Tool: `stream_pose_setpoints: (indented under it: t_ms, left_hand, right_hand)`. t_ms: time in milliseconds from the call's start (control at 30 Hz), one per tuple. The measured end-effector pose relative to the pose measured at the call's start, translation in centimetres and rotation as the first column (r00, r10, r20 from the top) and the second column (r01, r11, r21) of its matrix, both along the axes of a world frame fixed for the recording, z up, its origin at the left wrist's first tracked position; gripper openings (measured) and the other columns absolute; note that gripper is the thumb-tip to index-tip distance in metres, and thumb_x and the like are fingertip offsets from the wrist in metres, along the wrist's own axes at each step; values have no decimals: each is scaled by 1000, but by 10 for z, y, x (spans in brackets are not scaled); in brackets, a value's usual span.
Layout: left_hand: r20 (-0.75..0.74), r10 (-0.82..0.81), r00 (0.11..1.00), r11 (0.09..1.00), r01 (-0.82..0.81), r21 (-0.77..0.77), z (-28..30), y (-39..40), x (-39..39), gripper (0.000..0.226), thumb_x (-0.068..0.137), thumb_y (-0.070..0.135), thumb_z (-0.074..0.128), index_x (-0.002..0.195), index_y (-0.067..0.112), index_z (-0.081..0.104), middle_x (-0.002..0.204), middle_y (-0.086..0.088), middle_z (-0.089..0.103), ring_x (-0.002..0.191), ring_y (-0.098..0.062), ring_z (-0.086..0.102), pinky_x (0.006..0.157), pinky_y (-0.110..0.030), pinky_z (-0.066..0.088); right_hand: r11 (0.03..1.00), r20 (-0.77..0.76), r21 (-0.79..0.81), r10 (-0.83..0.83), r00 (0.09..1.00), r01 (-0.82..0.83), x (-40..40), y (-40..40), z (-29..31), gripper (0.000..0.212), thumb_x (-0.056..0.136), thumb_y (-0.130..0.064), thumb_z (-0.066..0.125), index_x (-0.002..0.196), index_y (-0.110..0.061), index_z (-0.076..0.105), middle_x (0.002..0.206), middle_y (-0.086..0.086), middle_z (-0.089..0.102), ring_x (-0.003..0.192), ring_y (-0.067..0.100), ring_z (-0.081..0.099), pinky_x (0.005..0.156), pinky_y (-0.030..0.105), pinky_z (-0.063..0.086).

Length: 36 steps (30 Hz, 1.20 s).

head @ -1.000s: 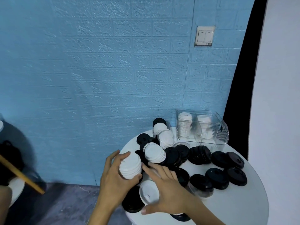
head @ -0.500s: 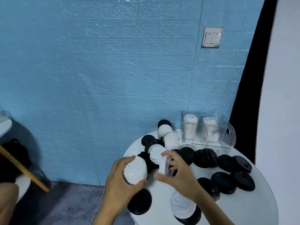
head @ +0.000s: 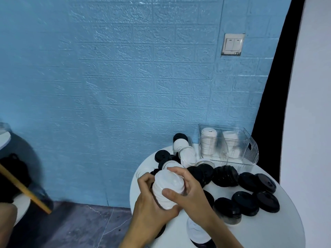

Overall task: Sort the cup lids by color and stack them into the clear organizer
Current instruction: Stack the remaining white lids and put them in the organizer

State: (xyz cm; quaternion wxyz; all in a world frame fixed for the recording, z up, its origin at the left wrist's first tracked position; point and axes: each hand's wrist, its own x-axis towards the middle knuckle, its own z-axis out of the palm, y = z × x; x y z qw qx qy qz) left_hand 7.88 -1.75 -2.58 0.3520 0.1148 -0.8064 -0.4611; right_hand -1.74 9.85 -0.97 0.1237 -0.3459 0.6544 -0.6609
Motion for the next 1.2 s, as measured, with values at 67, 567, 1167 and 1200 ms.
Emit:
stream_pose_setpoints:
  t_ms: [67, 567, 1167, 1200]
  left_hand:
    - [-14, -8, 1000, 999, 8, -39, 1, 0, 1, 95, 52, 44, 89, 119, 59, 24, 117, 26, 61, 96, 0, 68, 74, -25, 57]
    - [-14, -21, 1000, 994, 19, -105, -10, -3, -7, 70, 58, 18, 92, 116, 43, 60, 123, 23, 62, 117, 0, 58, 87, -9, 45]
    - [-33, -59, 998, 982, 52, -179, -17, 21, -15, 77, 52, 42, 86, 121, 48, 51, 135, 24, 49, 125, 8, 49, 87, -1, 40]
    - [-37, -67, 997, 985, 60, -160, -15, 23, -14, 78, 53, 42, 86, 123, 45, 51, 132, 24, 52, 123, 7, 51, 86, -1, 41]
  right_hand:
    - [998, -19, 62, -2, 1000, 4, -1, 3, 2, 60, 68, -35, 89, 123, -28, 66, 120, -7, 71, 116, 12, 66, 100, 31, 52]
    - [536, -511, 812, 458, 728, 232, -15, 83, -29, 88, 75, -67, 68, 151, -53, 26, 141, -23, 31, 133, 4, 25, 106, 27, 22]
    - [974, -315, 202, -31, 949, 98, -11, 53, 18, 66, 64, -52, 85, 125, -44, 60, 124, -26, 54, 122, 2, 54, 99, 14, 43]
    - [974, -311, 209, -21, 950, 89, -7, 48, 16, 65, 65, -49, 86, 125, -44, 61, 123, -27, 53, 123, 0, 53, 100, 11, 41]
